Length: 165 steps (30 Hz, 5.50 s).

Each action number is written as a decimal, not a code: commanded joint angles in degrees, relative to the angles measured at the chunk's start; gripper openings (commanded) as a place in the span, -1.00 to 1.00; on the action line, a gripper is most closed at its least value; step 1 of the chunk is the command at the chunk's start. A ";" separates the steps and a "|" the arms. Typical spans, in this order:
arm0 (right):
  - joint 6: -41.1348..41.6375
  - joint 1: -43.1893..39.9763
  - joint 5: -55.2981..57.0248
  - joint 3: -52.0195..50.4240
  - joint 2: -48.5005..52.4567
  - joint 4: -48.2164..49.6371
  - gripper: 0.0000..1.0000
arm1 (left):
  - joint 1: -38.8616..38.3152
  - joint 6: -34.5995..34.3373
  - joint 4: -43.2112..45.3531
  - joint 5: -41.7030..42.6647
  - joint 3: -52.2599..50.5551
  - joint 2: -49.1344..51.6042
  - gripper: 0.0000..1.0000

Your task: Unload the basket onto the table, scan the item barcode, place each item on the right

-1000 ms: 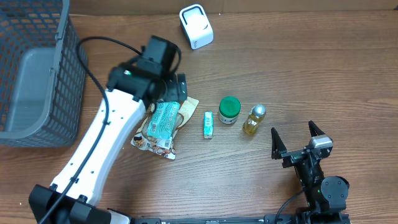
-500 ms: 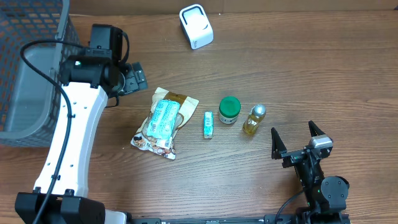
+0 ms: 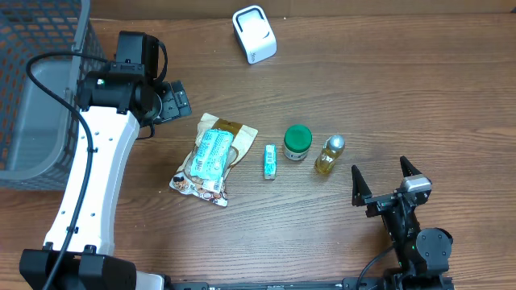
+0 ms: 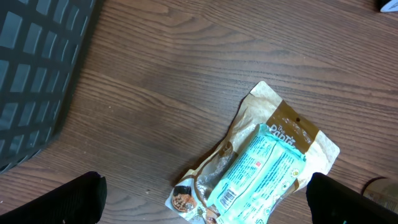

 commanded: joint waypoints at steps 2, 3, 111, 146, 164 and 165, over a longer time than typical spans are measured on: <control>-0.26 -0.15 0.57 -0.59 -0.20 0.24 1.00 | 0.11 1.07 0.07 0.13 1.11 -0.02 0.99; -0.26 -0.15 0.55 -0.59 -0.20 0.24 1.00 | 0.11 1.09 0.07 0.13 1.11 -0.02 0.99; 15.52 -0.15 2.01 38.95 11.02 -15.80 1.00 | 0.11 1.07 0.07 0.13 1.11 -0.02 0.99; 27.87 2.51 -12.41 88.63 81.15 -70.31 0.74 | 0.11 1.07 0.04 0.13 1.11 -0.02 0.99; 40.89 13.66 5.05 86.53 90.64 -72.04 0.75 | 0.11 1.07 0.07 0.13 1.11 -0.02 0.99; 41.18 14.23 6.19 86.31 90.64 -71.93 0.75 | 0.11 1.09 0.07 0.13 1.11 -0.02 0.99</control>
